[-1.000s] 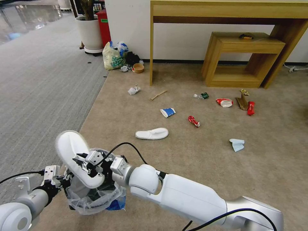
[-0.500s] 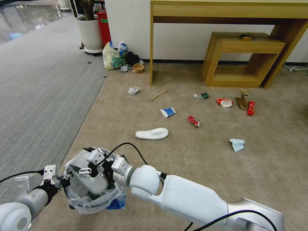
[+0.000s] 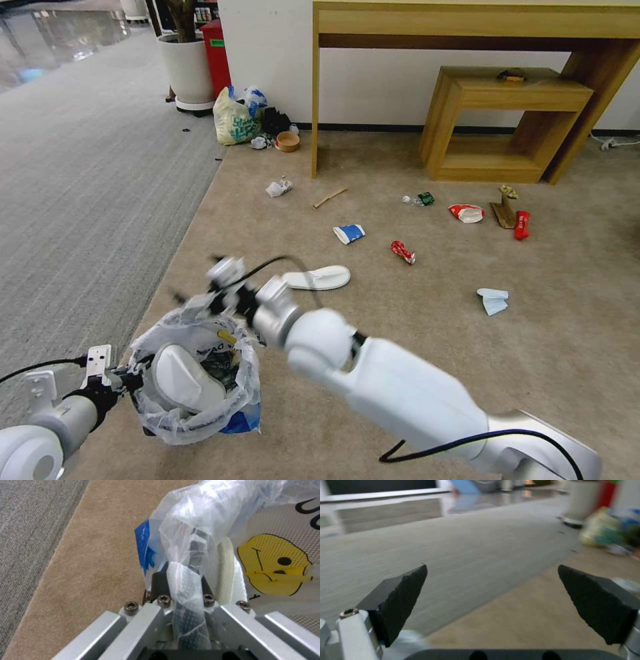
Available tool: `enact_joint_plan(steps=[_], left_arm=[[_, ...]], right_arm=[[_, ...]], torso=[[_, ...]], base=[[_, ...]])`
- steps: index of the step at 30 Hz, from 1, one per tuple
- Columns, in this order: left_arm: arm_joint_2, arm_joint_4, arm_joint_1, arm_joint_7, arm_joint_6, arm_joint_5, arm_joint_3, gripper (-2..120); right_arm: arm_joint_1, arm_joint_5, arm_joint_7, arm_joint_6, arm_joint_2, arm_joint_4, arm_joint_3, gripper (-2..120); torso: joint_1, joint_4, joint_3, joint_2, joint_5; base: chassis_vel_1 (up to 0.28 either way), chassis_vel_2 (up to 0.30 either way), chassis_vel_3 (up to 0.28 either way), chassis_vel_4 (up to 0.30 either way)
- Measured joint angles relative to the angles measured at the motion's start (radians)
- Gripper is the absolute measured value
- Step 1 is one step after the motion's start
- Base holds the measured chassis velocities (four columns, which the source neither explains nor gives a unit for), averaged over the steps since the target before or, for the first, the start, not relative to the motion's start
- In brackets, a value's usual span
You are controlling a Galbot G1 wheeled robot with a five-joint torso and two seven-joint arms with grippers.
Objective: Pick up the trash bin and place the garbage on the floor into it.
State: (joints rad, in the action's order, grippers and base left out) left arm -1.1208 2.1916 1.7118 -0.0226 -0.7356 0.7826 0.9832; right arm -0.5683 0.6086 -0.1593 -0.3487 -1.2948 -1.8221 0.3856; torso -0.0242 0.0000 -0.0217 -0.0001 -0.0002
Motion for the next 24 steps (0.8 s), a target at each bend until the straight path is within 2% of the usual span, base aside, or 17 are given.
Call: enact_joint_plan(steps=[2,3,6,7,10,11,14,15,17,19,24], left_arm=[[-0.015,0.01,0.006,0.005,0.0,-0.006,0.006,0],[-0.015,0.01,0.006,0.005,0.0,-0.006,0.006,0],[-0.028,0.018,0.009,0.006,0.0,-0.011,0.009,0],[-0.028,0.018,0.009,0.006,0.0,-0.011,0.009,0],[-0.033,0.026,0.016,0.007,0.0,-0.015,0.009,0],[-0.033,0.026,0.016,0.007,0.0,-0.015,0.009,0],[-0.045,0.041,0.021,0.007,0.0,-0.023,0.009,0],[-0.045,0.041,0.021,0.007,0.0,-0.023,0.009,0],[-0.055,0.05,0.03,0.012,0.0,-0.038,0.008,0],[-0.06,0.052,0.034,0.022,0.0,-0.059,0.007,0],[-0.062,0.056,0.034,0.024,0.0,-0.066,0.002,0]], right_arm=[[-0.048,0.006,-0.01,-0.012,0.028,-0.01,-0.089,100],[-0.048,0.006,-0.01,-0.012,0.028,-0.01,-0.089,100],[-0.121,-0.004,-0.011,-0.017,0.063,-0.025,-0.194,100],[-0.121,-0.004,-0.011,-0.017,0.063,-0.025,-0.194,100],[-0.259,-0.028,0.005,-0.017,0.119,-0.045,-0.343,100],[-0.259,-0.028,0.005,-0.017,0.119,-0.045,-0.343,100],[-0.4,-0.062,0.042,-0.006,0.184,-0.063,-0.511,100],[-0.4,-0.062,0.042,-0.006,0.184,-0.063,-0.511,100],[-0.494,-0.078,0.078,0.016,0.218,-0.076,-0.639,100],[-0.552,-0.085,0.094,0.03,0.23,-0.087,-0.717,100],[-0.608,-0.093,0.109,0.041,0.233,-0.1,-0.782,100]], torso=[[0.0,0.0001,0.0,0.0,0.0001],[0.0,0.0001,0.0,0.0,0.0001],[0.0,-0.0001,0.0,0.0,0.0003],[0.0,-0.0001,0.0,0.0,0.0003],[0.0,0.0,0.0,0.0,0.0004],[0.0,0.0,0.0,0.0,0.0004],[0.0,-0.0004,0.0,0.0,0.0005],[0.0,-0.0004,0.0,0.0,0.0005],[0.0,-0.0002,0.0,0.0,0.0003],[0.0,-0.0002,0.0,0.0,0.0],[0.0,-0.0002,0.0,0.0,-0.0001]], base=[[0.0,0.0,0.0,0.0],[0.0,0.0,0.0,0.0],[0.0,0.0,0.0,0.0],[0.0,0.0,0.0,0.0],[0.0,0.0,0.0,0.0],[0.0,0.0,0.0,0.0],[0.0,0.0,0.0,0.0],[0.0,0.0,0.0,0.0],[0.0,0.0,0.0,0.0],[0.0,0.0,0.0,0.0],[0.0,0.0,0.0,0.0]])
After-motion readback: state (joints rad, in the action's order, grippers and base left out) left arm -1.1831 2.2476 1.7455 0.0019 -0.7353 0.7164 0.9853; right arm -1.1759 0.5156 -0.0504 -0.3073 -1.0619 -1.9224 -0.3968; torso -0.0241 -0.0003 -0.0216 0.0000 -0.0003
